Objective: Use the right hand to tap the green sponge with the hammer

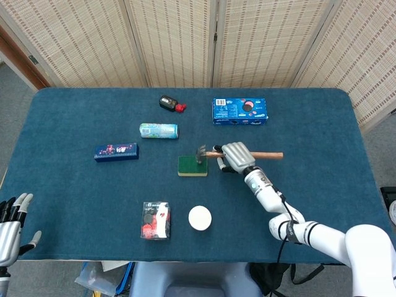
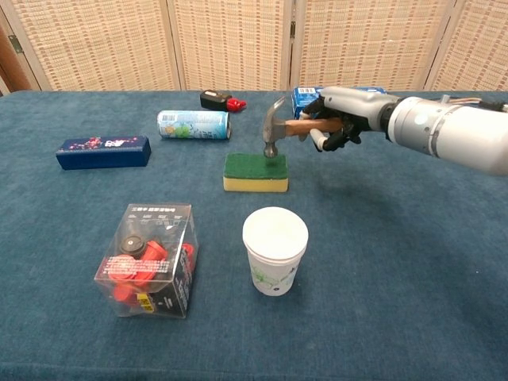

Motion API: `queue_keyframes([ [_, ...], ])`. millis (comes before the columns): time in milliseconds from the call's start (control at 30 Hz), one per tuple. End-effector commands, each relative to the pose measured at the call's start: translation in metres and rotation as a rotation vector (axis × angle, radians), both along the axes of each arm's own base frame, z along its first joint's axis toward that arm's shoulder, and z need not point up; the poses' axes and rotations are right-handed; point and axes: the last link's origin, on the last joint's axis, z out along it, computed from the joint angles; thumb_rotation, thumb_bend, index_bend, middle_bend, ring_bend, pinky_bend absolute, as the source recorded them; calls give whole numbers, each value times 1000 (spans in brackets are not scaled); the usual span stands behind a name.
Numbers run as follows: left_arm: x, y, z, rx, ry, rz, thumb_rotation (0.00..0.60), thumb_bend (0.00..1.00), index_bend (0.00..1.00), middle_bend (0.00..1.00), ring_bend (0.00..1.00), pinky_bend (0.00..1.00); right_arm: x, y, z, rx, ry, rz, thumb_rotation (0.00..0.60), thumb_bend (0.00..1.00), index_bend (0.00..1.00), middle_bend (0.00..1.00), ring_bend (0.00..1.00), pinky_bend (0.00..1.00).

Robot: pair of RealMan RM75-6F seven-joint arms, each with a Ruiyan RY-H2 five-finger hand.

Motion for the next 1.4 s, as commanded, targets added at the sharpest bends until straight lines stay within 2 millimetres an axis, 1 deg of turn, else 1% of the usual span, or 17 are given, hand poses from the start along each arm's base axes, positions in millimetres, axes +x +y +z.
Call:
queue_keyframes([
  [33, 2, 1, -1, -1, 0, -6, 600, 278, 0, 0, 14, 0, 1, 1, 7, -15, -22, 8, 600, 781, 655, 788, 697, 750],
  [200, 3, 1, -2, -7, 3, -9, 600, 278, 0, 1, 14, 0, 0, 4, 4, -7, -19, 14, 600, 780, 655, 787, 697, 750],
  [533, -2, -2, -1, -9, 2, 17, 600, 278, 0, 0, 14, 0, -5, 5, -21, 36, 50, 14, 600, 780, 655, 788, 697, 750],
  [633, -2, -2, -2, -10, -1, 16, 600, 278, 0, 0, 14, 0, -6, 5, -23, 39, 63, 20, 600, 780, 655, 788, 697, 750],
  [767, -3, -3, -3, -15, -3, 25, 600, 278, 0, 0, 14, 0, -8, 4, -16, 26, 44, 10, 600, 780, 656, 788, 697, 750],
  [933, -3, -4, -2, -7, -9, 18, 600, 278, 0, 0, 14, 0, -11, 0, 12, -61, -48, 0, 600, 780, 657, 788, 697, 750],
  [1000, -2, -3, -2, -6, -10, 12, 600, 278, 0, 0, 14, 0, -17, -1, 23, -85, -50, -11, 600, 780, 656, 787, 697, 750],
  [1133, 0, -3, -3, -7, -13, 0, 600, 278, 0, 0, 14, 0, -34, -3, 36, -118, -30, -47, 600, 780, 656, 783, 697, 750],
  [1200, 1, -2, -3, -8, -14, -5, 600, 278, 0, 0, 14, 0, -43, -4, 40, -129, -24, -76, 600, 780, 656, 783, 693, 750],
  [1267, 2, -2, -4, -11, -13, -8, 600, 278, 0, 0, 14, 0, -52, -4, 40, -129, -20, -103, 600, 781, 656, 781, 682, 750],
  [1333, 4, -1, -5, -14, -12, -12, 600, 278, 0, 0, 14, 0, -61, -4, 36, -119, -9, -132, 600, 781, 656, 774, 670, 749],
  [1400, 5, -1, -5, -17, -11, -14, 600, 278, 0, 0, 14, 0, -68, -4, 31, -105, 3, -154, 600, 776, 656, 749, 648, 726],
])
